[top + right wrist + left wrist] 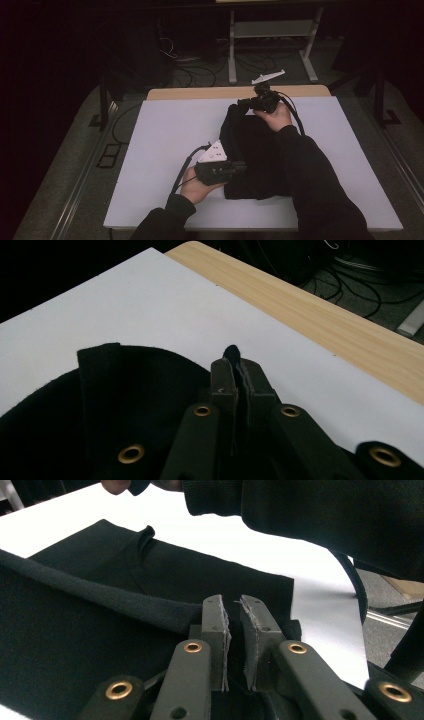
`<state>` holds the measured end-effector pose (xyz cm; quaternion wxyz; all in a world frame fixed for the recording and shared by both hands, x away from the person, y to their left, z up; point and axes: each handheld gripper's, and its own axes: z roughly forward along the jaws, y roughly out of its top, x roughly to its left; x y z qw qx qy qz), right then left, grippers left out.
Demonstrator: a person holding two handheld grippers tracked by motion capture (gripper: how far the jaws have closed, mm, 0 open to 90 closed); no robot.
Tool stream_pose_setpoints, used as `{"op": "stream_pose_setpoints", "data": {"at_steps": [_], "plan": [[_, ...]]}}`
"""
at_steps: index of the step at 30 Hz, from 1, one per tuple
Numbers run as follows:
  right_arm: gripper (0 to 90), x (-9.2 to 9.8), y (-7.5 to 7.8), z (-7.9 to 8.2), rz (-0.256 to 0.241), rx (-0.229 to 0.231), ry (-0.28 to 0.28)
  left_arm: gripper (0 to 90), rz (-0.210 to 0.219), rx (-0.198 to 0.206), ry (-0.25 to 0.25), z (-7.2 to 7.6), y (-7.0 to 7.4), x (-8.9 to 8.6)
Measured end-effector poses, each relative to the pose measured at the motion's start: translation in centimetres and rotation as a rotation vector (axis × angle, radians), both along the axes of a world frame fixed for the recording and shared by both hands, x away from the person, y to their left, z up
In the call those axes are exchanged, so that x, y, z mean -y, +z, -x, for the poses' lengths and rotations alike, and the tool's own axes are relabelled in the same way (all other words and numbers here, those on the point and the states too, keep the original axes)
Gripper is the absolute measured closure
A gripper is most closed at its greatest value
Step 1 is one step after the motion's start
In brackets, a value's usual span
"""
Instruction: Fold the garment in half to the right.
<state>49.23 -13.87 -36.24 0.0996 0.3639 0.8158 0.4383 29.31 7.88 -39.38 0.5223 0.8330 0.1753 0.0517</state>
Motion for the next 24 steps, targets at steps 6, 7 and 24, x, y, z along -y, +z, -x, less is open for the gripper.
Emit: {"op": "stream_pose_setpoints", "data": {"at_steps": [6, 7, 24], "plan": [[84.6, 1.1, -0.5, 0.3, -0.008, -0.007, -0.015, 80.0, -0.003, -0.009, -0.013, -0.1, -0.3, 0.9], [84.6, 1.3, -0.6, 0.3, -0.01, -0.012, -0.017, 80.1, -0.007, -0.011, -0.015, -0.1, -0.3, 1.0], [84.5, 3.7, -1.1, 0.0, -0.012, -0.015, -0.067, 80.6, 0.016, -0.041, -0.043, -0.3, -1.3, 3.3]]}}
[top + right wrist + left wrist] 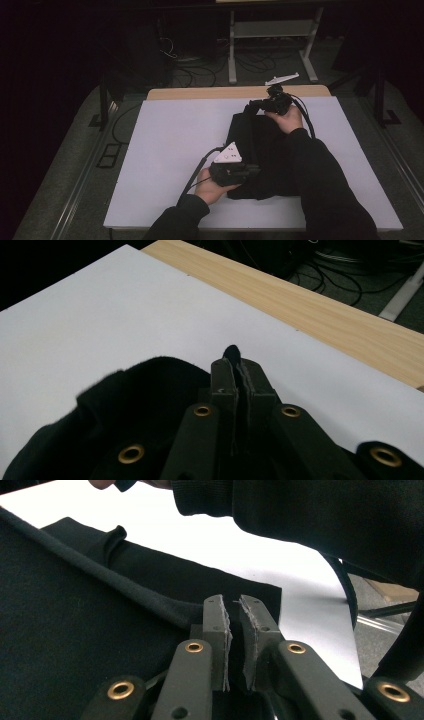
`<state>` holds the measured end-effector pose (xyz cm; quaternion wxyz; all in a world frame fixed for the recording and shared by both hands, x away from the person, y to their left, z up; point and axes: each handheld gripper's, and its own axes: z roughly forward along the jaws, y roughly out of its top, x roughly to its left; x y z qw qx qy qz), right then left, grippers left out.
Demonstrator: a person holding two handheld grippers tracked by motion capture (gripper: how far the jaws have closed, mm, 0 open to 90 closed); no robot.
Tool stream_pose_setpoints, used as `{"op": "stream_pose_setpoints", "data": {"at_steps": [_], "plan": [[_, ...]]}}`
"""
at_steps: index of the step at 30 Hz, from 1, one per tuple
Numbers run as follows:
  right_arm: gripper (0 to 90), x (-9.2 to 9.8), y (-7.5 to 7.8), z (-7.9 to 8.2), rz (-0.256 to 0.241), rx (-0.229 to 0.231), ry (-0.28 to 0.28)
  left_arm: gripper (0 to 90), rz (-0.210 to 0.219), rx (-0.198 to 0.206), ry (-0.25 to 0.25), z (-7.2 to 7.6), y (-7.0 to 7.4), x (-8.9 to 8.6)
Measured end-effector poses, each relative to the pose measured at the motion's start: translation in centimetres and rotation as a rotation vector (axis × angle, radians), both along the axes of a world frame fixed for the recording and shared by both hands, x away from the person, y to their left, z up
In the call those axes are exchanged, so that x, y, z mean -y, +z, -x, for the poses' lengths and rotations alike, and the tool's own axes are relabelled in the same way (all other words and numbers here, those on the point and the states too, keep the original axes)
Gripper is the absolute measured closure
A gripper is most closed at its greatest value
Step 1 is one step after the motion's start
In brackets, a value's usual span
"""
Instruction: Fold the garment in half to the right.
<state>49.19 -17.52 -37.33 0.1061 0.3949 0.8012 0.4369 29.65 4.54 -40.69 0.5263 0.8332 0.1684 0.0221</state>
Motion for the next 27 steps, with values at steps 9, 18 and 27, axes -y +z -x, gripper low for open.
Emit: {"op": "stream_pose_setpoints", "data": {"at_steps": [9, 18, 27], "plan": [[84.5, 1.8, -0.8, -0.7, -0.006, -0.025, -0.048, 80.7, 0.034, -0.025, -0.017, -0.1, -0.3, 1.7], [84.1, 3.4, -1.6, -1.0, -0.007, -0.037, -0.091, 81.0, 0.041, -0.041, -0.053, 0.2, -0.3, 3.2], [84.3, 4.9, -2.4, -1.0, -0.003, -0.055, -0.122, 81.1, 0.036, -0.051, -0.072, 0.2, -0.7, 4.9]]}}
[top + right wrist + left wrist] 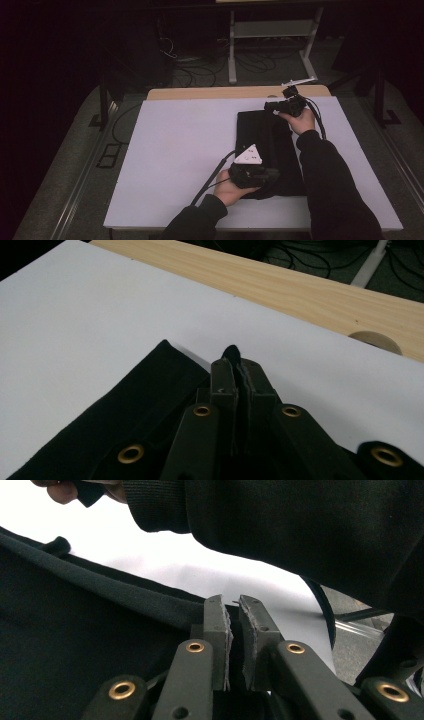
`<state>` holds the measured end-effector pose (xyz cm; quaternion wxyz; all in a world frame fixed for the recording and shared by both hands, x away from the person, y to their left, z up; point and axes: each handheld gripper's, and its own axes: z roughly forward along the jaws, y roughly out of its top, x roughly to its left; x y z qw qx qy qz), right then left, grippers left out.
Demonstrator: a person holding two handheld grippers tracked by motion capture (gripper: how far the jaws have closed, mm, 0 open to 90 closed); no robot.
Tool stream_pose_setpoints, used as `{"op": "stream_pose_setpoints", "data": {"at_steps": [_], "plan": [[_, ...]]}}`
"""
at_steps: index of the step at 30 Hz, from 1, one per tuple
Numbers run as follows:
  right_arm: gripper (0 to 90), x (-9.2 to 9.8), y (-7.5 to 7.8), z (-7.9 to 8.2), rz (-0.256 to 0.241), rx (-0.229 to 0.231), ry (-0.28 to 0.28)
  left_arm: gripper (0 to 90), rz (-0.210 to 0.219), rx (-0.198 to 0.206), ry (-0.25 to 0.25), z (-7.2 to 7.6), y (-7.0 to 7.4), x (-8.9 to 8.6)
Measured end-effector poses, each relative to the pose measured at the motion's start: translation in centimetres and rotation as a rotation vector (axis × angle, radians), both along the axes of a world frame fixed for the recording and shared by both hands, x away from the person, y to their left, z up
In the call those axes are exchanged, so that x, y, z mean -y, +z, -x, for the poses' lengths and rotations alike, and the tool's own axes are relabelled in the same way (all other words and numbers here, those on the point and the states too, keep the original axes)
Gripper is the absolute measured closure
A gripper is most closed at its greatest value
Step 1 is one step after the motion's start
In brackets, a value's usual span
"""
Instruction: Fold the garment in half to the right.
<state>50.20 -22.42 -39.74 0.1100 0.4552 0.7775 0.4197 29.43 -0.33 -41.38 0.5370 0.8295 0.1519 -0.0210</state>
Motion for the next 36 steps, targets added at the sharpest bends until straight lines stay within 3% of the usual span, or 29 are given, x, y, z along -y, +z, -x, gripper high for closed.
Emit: {"op": "stream_pose_setpoints", "data": {"at_steps": [15, 36], "plan": [[84.3, 1.8, -1.5, 0.2, -0.017, -0.025, -0.054, 81.0, -0.011, -0.016, 0.006, -0.1, -0.5, 1.8], [84.2, 3.6, -2.4, 0.6, -0.01, -0.037, -0.122, 81.1, -0.036, -0.014, 0.0, -0.3, -0.6, 3.9]]}}
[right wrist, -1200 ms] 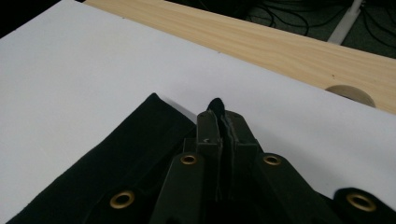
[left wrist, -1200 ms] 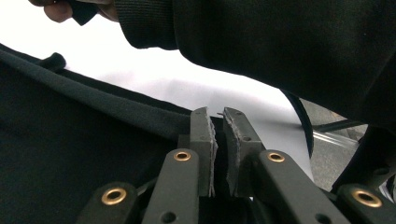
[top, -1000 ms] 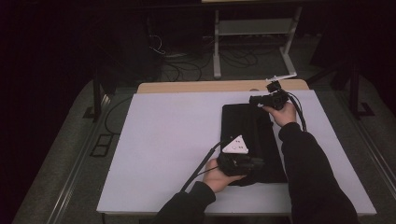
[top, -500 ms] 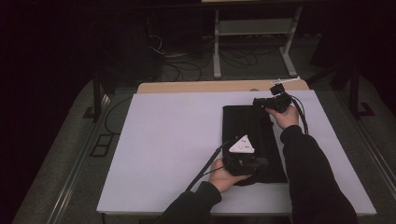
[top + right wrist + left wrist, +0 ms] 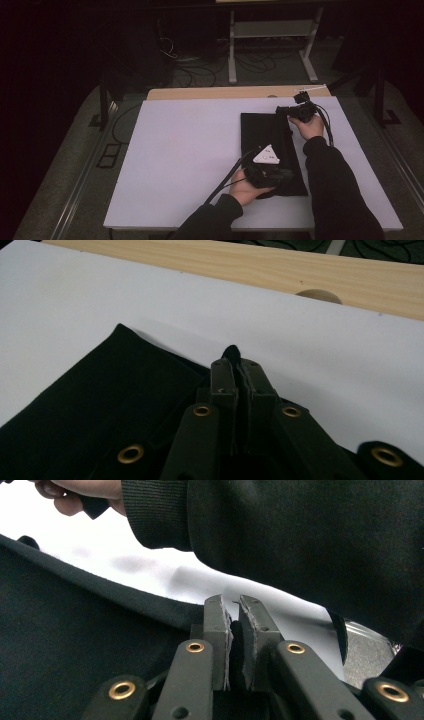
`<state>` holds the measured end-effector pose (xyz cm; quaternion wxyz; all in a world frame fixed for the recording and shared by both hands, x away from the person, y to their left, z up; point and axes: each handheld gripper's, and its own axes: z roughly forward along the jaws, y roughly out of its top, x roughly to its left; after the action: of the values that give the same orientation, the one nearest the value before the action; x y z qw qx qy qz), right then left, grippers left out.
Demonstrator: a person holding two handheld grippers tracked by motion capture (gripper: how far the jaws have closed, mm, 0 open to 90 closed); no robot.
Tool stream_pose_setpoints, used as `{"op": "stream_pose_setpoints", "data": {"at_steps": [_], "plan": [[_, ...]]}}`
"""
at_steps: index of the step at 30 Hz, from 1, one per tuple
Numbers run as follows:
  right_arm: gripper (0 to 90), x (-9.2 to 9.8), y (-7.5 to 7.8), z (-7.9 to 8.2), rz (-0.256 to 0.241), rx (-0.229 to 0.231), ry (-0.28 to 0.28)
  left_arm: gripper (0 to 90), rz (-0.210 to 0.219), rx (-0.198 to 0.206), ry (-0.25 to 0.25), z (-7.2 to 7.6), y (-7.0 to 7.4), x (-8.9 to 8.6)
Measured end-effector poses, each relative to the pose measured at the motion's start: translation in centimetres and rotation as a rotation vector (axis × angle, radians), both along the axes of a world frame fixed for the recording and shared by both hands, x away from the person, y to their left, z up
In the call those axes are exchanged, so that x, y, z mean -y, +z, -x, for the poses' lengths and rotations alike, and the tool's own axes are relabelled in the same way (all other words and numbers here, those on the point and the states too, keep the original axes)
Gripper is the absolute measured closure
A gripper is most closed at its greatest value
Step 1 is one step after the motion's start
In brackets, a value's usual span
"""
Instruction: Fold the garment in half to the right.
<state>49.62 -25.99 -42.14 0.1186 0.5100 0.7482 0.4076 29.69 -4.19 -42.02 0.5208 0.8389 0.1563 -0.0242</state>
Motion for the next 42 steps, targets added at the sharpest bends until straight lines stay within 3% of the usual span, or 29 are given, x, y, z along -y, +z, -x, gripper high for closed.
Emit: {"op": "stream_pose_setpoints", "data": {"at_steps": [15, 21, 23, 24, 30, 35, 42], "plan": [[81.9, 0.5, -0.7, 0.1, -0.011, -0.019, -0.006, 81.1, -0.029, -0.006, 0.007, -0.1, -0.4, 0.8], [71.7, 1.3, -0.1, 0.6, -0.022, -0.021, -0.01, 81.3, -0.032, -0.011, 0.022, -0.1, -0.3, 1.1], [65.0, 1.8, 0.3, 1.0, -0.028, -0.012, -0.022, 81.5, -0.038, -0.011, 0.026, -0.1, -0.2, 1.3], [57.0, 2.5, 0.8, 1.4, -0.036, 0.0, -0.028, 81.6, -0.046, -0.01, 0.026, 0.0, -0.1, 1.5], [37.4, 3.8, 2.1, 3.1, -0.026, 0.044, -0.032, 82.3, -0.074, -0.012, 0.024, 0.0, -0.2, 2.2], [27.4, 4.5, 2.9, 4.6, -0.011, 0.073, -0.028, 82.8, -0.089, -0.021, 0.023, 0.0, -0.2, 2.9], [26.1, 5.4, 3.1, 6.7, -0.008, 0.091, -0.022, 83.2, -0.12, -0.029, 0.018, -0.1, -0.3, 4.2]]}}
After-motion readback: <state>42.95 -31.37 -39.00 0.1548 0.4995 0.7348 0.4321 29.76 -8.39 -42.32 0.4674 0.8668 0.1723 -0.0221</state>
